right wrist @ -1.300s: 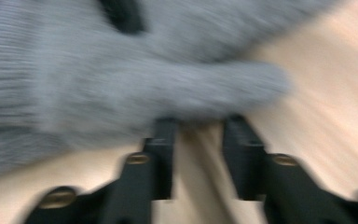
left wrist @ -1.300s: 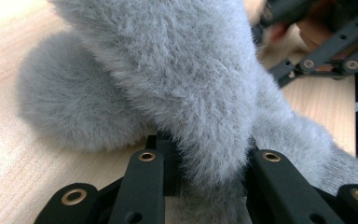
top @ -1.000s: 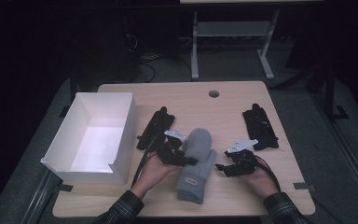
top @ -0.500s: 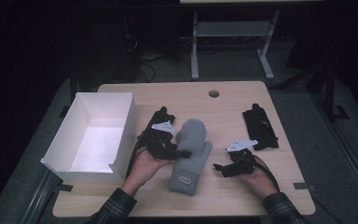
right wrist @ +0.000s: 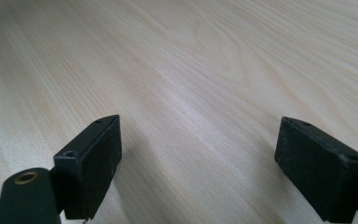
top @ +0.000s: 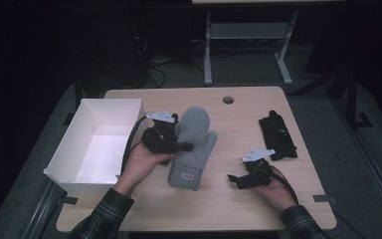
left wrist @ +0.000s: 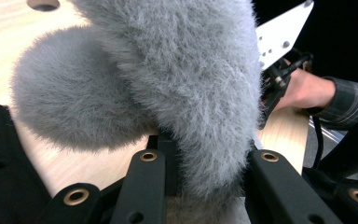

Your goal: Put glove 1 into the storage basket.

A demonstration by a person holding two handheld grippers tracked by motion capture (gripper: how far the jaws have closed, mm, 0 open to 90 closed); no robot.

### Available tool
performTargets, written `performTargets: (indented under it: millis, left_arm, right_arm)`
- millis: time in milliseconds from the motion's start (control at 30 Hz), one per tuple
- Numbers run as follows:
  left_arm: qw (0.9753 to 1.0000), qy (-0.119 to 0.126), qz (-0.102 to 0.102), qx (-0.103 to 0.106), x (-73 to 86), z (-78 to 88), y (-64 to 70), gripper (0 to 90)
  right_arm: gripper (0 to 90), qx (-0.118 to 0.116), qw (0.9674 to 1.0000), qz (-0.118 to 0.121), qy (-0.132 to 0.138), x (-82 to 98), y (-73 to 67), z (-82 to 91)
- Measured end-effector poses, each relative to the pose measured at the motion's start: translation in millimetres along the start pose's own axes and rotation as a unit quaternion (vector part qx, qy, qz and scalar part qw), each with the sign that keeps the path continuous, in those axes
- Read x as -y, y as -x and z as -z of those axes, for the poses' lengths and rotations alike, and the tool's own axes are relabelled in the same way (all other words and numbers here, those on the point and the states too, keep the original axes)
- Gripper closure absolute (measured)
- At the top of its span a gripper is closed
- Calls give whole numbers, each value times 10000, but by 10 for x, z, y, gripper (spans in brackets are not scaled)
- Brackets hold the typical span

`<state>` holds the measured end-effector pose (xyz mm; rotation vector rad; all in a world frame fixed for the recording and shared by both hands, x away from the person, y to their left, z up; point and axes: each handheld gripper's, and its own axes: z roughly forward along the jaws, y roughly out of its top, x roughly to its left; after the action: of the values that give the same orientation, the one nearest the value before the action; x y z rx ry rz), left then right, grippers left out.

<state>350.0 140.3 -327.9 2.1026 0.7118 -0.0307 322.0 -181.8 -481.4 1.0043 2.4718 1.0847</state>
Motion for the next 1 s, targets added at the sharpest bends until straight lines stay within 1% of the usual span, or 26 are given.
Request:
performTargets:
  millis: [33, 67, 167, 233, 433, 467, 533, 567, 767, 800, 833, 900, 967, 1000]
  left_arm:
    - [10000, -1, -39, -68, -50, 78, -7, 735]
    - [10000, -1, -39, -68, -50, 78, -7, 735]
    - [9998, 7, -62, -162, -118, 213, -32, 735]
    - [9997, 55, -76, -242, -163, 328, -63, 735]
    - [9990, 204, 11, -401, -253, 652, -159, 735]
    - [9987, 255, 61, -440, -275, 767, -193, 734]
    - [9982, 296, 106, -504, -292, 885, -229, 735]
    - [9982, 296, 106, -504, -292, 885, -229, 734]
    - [9957, 454, 217, -776, -278, 1242, -344, 735]
    - [9947, 508, 279, -843, -258, 1341, -385, 735]
    - [9947, 508, 279, -843, -258, 1341, -385, 735]
    - [9936, 568, 336, -919, -227, 1457, -432, 735]
    - [9919, 659, 406, -1006, -190, 1589, -475, 735]
    - [9905, 716, 454, -1082, -159, 1696, -513, 735]
  right_arm:
    - [146, 0, 10000, -1, 0, 0, 0, 0]
    - [146, 1, 10000, 0, 0, 0, 0, 0]
    - [146, 0, 10000, -1, 0, 0, 0, 0]
    - [146, 0, 10000, -2, 0, 0, 0, 0]
    - [146, 0, 10000, -2, -1, 0, 0, 0]
    - [146, 1, 10000, -1, 1, 0, 0, 0]
    - [143, 4, 10000, -5, -2, -1, 0, 0]
    - [143, 5, 10000, -7, -2, -1, 0, -1]
    - [143, 5, 10000, -7, -4, -1, 0, -1]
    - [143, 5, 10000, -5, -3, -1, 0, -1]
    - [143, 5, 10000, -5, -3, -1, 0, -1]
    - [143, 6, 10000, -4, -2, -1, 0, -1]
    - [143, 8, 10000, -30, -9, -2, -3, -1]
    - [142, 14, 10000, -41, -8, -3, -4, -2]
